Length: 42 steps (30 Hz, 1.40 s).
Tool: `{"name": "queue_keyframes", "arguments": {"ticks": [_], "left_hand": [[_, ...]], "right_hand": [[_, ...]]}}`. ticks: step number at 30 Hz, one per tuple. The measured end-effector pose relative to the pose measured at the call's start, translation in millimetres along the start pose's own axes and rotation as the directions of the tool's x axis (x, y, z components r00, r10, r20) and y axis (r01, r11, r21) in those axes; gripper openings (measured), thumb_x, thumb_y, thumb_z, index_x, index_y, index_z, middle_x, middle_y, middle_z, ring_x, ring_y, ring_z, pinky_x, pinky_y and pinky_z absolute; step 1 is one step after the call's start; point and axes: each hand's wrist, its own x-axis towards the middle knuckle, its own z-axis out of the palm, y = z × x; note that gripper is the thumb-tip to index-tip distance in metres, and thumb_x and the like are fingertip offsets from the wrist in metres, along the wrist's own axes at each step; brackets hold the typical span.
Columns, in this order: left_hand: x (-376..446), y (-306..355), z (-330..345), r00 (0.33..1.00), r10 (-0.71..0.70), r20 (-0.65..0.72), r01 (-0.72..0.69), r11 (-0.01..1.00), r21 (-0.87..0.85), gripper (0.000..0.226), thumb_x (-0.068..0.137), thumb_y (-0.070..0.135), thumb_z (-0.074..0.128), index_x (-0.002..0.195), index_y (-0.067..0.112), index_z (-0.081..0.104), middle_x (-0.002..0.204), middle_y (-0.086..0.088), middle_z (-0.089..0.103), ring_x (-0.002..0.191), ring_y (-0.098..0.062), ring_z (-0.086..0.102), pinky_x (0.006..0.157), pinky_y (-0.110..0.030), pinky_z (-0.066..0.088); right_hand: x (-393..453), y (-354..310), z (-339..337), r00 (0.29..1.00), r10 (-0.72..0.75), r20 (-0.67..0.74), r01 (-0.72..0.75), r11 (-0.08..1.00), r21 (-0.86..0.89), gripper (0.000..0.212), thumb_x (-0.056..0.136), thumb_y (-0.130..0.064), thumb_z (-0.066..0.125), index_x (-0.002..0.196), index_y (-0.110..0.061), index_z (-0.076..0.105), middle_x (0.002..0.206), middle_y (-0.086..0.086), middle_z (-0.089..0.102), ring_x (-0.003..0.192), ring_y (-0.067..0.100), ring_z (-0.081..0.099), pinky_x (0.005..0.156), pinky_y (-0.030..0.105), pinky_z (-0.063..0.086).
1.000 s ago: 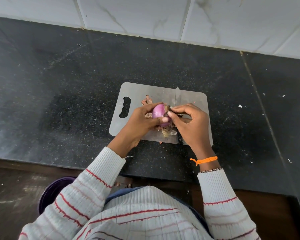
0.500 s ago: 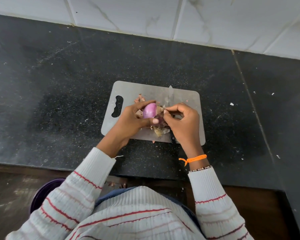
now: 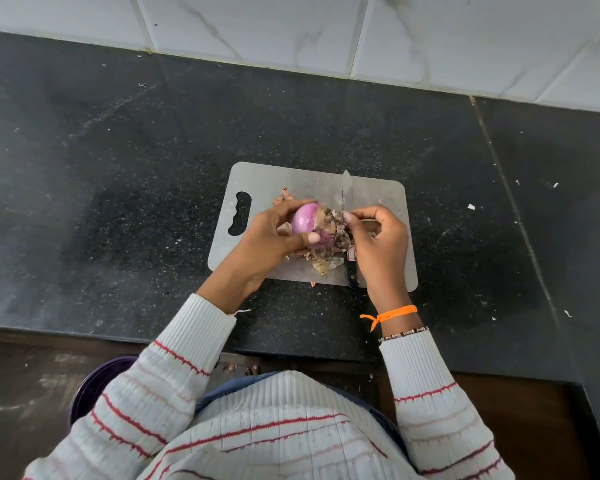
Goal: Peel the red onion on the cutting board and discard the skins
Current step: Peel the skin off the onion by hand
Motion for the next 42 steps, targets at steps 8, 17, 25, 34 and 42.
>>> {"name": "queue_keyframes", "arguments": {"ticks": [8,17,25,34,42], "left_hand": [[1,1,0,1.000,-0.023,0.012,0.024,0.989,-0.146,0.043,0.076,-0.007,0.065,0.113,0.013,0.056,0.119,-0.007,0.057,0.096,-0.023,0.064,0.074,-0.032,0.059],[1,2,3,0.999,-0.050,-0.016,0.047,0.991,-0.128,0.043,0.077,-0.002,0.066,0.119,0.005,0.057,0.119,-0.014,0.059,0.087,-0.024,0.068,0.073,-0.031,0.059],[0,1,3,0.999,-0.044,-0.019,0.041,0.992,-0.123,0.047,0.076,-0.005,0.066,0.121,0.004,0.056,0.122,-0.013,0.058,0.084,-0.022,0.069,0.071,-0.029,0.059],[1,0,1,0.999,-0.047,-0.012,0.044,0.983,-0.178,0.045,0.077,-0.006,0.064,0.119,0.007,0.057,0.113,-0.001,0.060,0.090,-0.019,0.067,0.072,-0.030,0.059],[2,-1,-1,0.998,0.069,0.003,-0.068,0.991,-0.112,0.052,0.070,-0.013,0.068,0.113,0.014,0.058,0.115,-0.004,0.058,0.088,-0.016,0.063,0.072,-0.028,0.058]], "right_hand": [[0,-5,-6,0.997,-0.075,0.026,0.077,0.993,-0.085,0.011,0.081,-0.002,0.065,0.082,-0.012,0.062,0.078,-0.005,0.063,0.073,0.008,0.062,0.065,0.012,0.049],[-7,-20,-2,0.972,-0.203,0.118,0.205,0.979,-0.010,0.013,0.079,-0.012,0.071,0.092,-0.010,0.069,0.089,-0.001,0.069,0.084,0.008,0.066,0.073,0.022,0.057],[-5,-16,0,0.968,-0.231,0.102,0.233,0.972,-0.010,0.012,0.075,-0.001,0.069,0.086,-0.006,0.069,0.088,0.000,0.067,0.084,0.005,0.064,0.074,0.021,0.056],[-1,-14,-2,0.991,-0.107,0.075,0.108,0.994,0.000,0.017,0.087,-0.016,0.041,0.079,-0.007,0.053,0.075,0.002,0.056,0.071,0.016,0.053,0.063,0.024,0.044],[-4,-16,-1,0.966,-0.098,0.239,0.077,0.993,0.095,0.019,0.080,-0.021,0.071,0.095,-0.014,0.061,0.098,0.004,0.064,0.091,0.008,0.061,0.075,0.015,0.049]]}}
